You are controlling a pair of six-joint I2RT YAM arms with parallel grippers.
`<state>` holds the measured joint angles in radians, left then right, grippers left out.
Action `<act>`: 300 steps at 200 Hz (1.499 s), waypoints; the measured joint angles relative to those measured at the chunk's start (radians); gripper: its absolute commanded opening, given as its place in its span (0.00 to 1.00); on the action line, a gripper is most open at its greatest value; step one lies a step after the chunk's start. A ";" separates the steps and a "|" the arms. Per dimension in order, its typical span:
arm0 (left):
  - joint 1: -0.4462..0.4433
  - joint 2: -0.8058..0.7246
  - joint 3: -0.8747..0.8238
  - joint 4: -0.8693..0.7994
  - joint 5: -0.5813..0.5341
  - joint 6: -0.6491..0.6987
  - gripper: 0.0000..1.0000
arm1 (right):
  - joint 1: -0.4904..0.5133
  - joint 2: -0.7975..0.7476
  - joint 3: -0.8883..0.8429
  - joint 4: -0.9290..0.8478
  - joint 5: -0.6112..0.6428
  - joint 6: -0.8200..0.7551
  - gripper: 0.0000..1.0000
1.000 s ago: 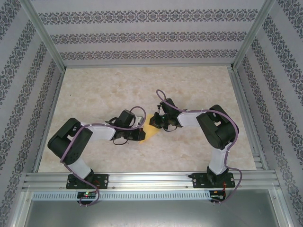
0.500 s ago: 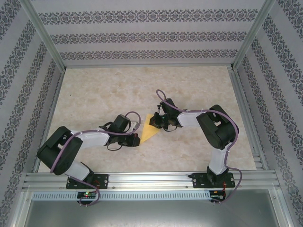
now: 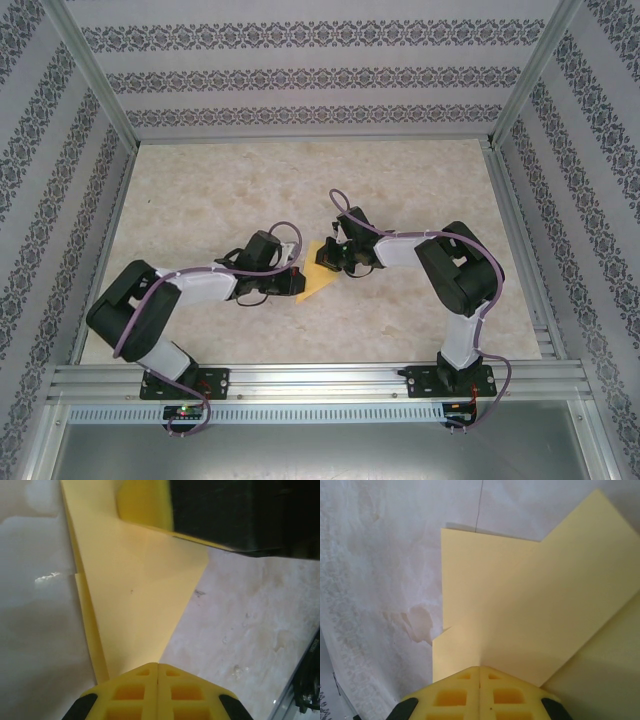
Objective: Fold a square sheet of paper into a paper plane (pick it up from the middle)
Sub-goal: Fourth fold the wing at the center of the table.
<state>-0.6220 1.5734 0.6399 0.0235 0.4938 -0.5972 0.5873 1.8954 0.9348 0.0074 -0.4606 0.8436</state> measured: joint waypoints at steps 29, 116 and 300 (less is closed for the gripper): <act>0.000 0.026 0.000 -0.002 -0.011 -0.003 0.00 | 0.000 0.000 0.012 -0.021 0.006 -0.007 0.02; 0.000 0.026 -0.034 0.005 -0.025 -0.011 0.00 | 0.034 -0.138 -0.034 -0.043 0.045 -0.053 0.15; 0.000 0.029 -0.021 -0.024 -0.041 -0.014 0.00 | 0.069 -0.032 -0.053 0.023 -0.040 -0.061 0.00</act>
<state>-0.6220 1.6024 0.6186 -0.0002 0.4530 -0.6109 0.6559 1.8637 0.8822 0.0299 -0.5007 0.7822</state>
